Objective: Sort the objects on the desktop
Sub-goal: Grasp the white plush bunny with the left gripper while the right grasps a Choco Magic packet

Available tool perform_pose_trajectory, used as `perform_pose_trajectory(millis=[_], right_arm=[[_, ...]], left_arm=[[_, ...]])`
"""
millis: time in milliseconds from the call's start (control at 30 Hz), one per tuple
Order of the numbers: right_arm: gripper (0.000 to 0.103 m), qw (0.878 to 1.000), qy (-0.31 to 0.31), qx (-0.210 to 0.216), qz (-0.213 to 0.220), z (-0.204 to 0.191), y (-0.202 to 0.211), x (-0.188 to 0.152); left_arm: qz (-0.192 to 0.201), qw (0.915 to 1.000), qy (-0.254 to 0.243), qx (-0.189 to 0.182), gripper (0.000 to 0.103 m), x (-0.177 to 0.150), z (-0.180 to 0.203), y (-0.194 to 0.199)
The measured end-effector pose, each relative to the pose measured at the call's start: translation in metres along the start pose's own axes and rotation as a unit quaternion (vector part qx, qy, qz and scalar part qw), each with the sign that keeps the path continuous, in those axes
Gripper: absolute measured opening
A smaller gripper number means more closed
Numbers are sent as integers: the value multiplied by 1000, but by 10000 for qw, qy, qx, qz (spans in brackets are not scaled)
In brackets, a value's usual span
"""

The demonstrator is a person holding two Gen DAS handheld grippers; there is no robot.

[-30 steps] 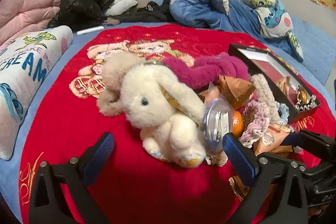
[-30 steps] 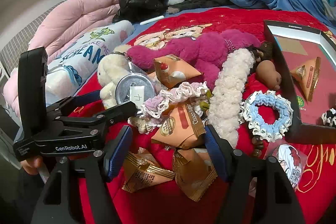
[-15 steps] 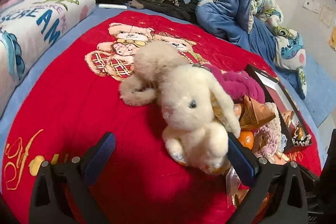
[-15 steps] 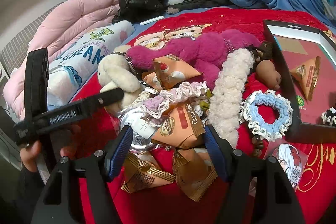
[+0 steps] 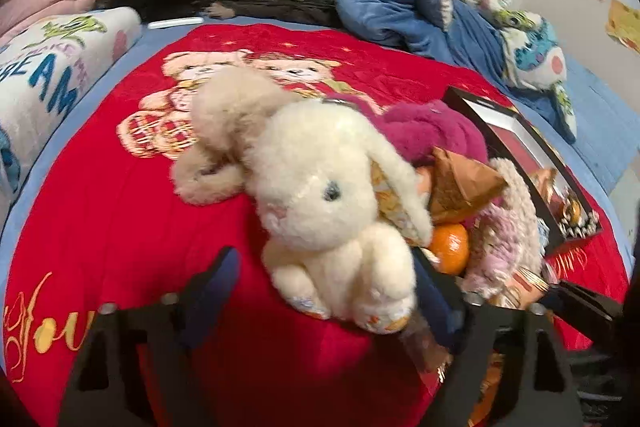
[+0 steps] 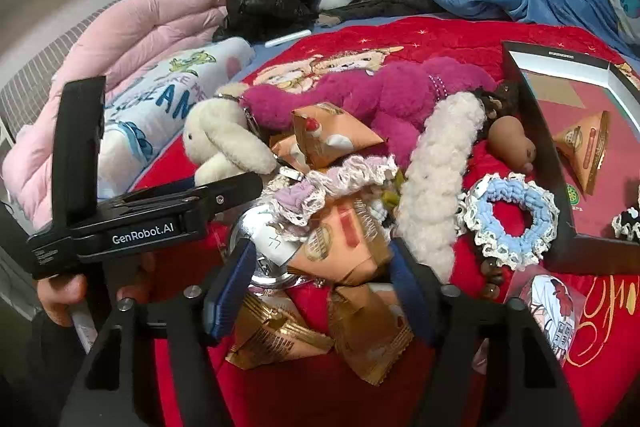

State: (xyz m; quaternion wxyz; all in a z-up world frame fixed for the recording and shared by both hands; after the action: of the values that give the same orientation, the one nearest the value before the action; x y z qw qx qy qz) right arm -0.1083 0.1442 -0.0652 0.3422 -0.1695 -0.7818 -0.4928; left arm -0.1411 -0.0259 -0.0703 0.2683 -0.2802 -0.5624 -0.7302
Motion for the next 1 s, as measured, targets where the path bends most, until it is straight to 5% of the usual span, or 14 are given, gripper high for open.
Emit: perform_pose_trajectory(millis=[233, 433, 1000], right_arm=[[40, 9999, -113, -73, -43, 5, -2, -3], [37, 9999, -109, -97, 3, 4, -1, -3], [32, 9986, 150, -375, 336, -5, 13, -1]], left_arm=[[66, 9996, -261, 105, 62, -3, 13, 4], [171, 9984, -464, 271, 55, -4, 20, 7], [649, 9908, -867, 808, 48, -13, 33, 26]])
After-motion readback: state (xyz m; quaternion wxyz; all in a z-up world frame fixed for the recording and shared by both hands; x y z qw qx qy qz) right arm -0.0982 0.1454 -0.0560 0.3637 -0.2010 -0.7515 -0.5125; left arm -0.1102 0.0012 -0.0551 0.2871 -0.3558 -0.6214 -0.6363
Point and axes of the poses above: each gripper's, at about its wrist camera, not at the fingertips, and y roughly against the way its jaws point, z to its right, x to its top, the point moved 2 cm from there along -y, roughly the way its jaws point, and after that the axes turned 2 degrees about z, right-handed, at the moved point
